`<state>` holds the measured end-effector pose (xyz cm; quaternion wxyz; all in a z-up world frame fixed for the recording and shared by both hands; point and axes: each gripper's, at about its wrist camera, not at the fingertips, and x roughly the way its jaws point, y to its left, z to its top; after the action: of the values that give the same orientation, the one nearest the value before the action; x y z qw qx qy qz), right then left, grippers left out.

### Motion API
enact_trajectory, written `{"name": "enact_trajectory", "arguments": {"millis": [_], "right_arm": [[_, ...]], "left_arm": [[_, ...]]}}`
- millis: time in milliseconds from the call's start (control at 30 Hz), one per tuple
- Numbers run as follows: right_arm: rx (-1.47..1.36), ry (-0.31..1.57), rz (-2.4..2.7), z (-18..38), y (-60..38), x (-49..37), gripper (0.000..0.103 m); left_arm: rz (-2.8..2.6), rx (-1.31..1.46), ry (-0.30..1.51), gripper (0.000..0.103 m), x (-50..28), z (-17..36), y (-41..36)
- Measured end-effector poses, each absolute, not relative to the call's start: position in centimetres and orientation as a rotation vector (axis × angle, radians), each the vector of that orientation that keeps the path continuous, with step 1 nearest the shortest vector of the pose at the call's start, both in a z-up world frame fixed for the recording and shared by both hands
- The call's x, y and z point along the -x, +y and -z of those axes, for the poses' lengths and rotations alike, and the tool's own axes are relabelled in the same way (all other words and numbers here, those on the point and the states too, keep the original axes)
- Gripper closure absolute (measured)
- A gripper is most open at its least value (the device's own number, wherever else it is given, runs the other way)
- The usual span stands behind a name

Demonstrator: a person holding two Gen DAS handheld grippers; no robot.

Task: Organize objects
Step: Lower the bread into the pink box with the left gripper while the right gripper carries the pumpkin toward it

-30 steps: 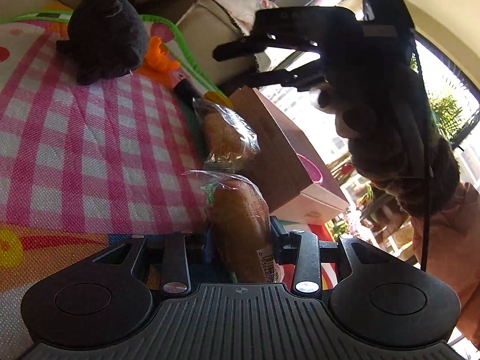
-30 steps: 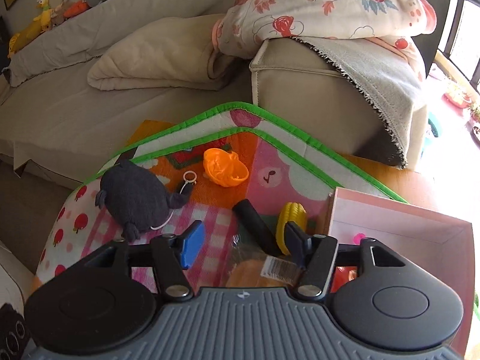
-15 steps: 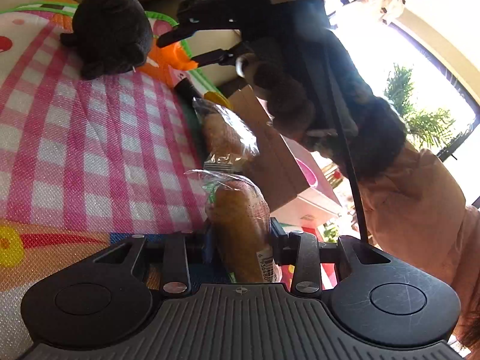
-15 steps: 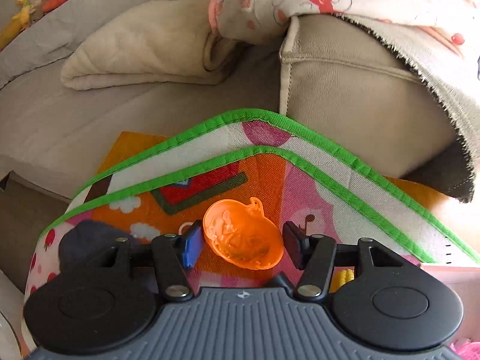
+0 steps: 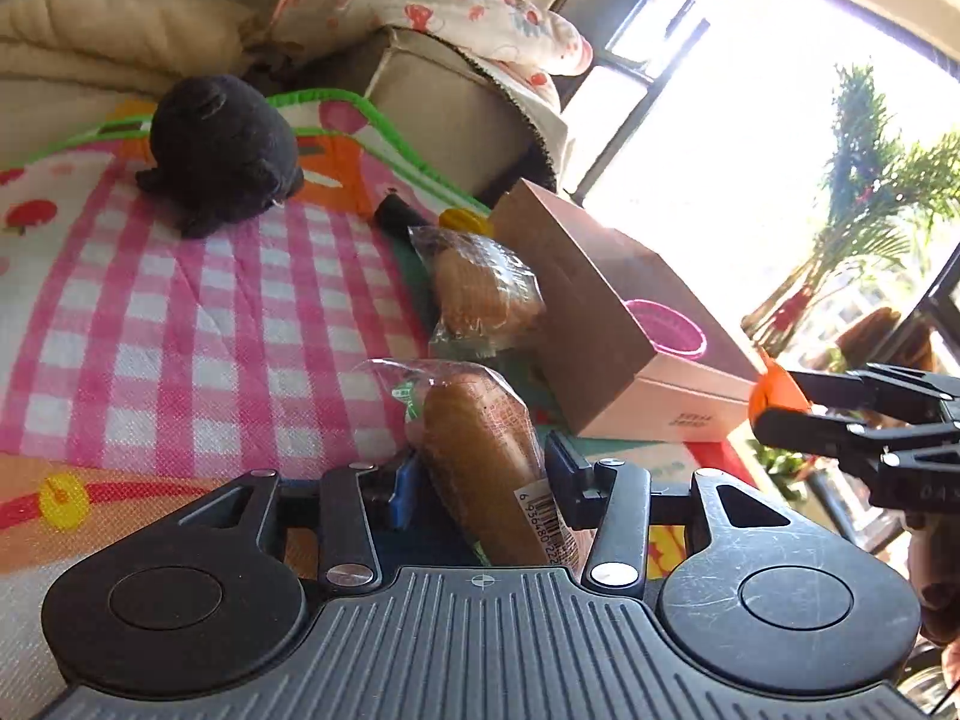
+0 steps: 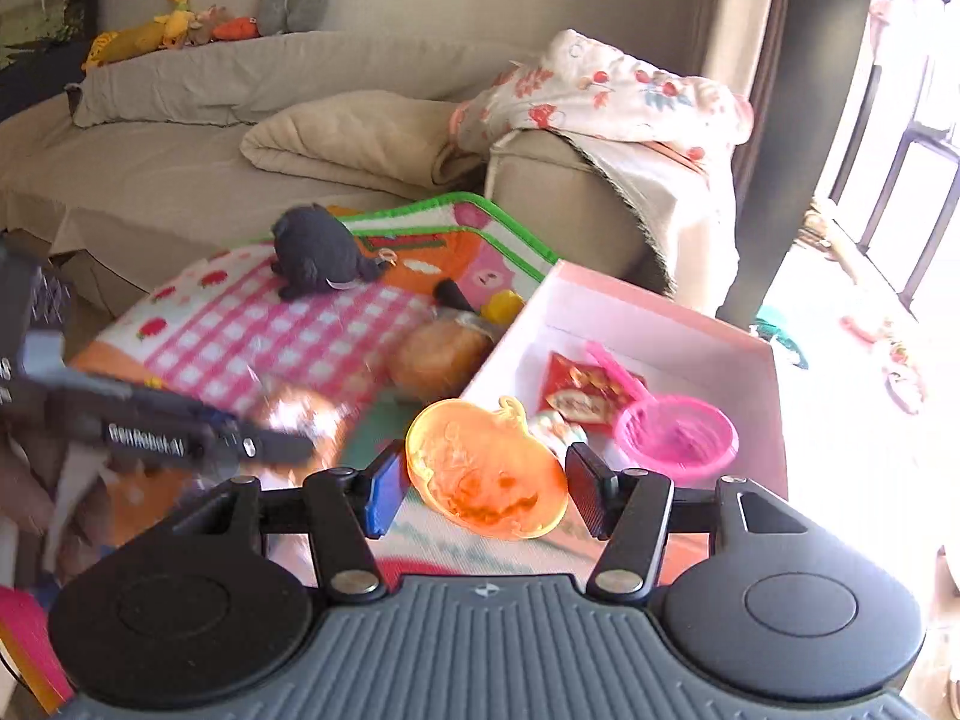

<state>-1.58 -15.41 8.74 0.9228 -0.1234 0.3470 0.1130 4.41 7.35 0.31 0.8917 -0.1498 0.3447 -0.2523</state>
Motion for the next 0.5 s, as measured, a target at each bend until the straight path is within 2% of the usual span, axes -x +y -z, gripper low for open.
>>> {"name": "enact_trajectory", "arguments": {"millis": [100, 233, 500], "right_arm": [[0.247, 0.744, -0.202, -5.8, -17.2, 4.1, 0.046], [0.246, 0.724, -0.198, -3.7, -18.8, 7.1, 0.046], [0.204, 0.665, -0.172, -3.6, -20.4, 9.3, 0.046]], "left_arm": [[0.429, 0.173, 0.671, 0.051, -2.6, -1.8, 5.7], [0.433, 0.153, 0.679, 0.060, -1.6, -2.7, 4.4], [0.553, 0.112, 0.664, 0.064, 1.0, -5.6, 1.2]]}}
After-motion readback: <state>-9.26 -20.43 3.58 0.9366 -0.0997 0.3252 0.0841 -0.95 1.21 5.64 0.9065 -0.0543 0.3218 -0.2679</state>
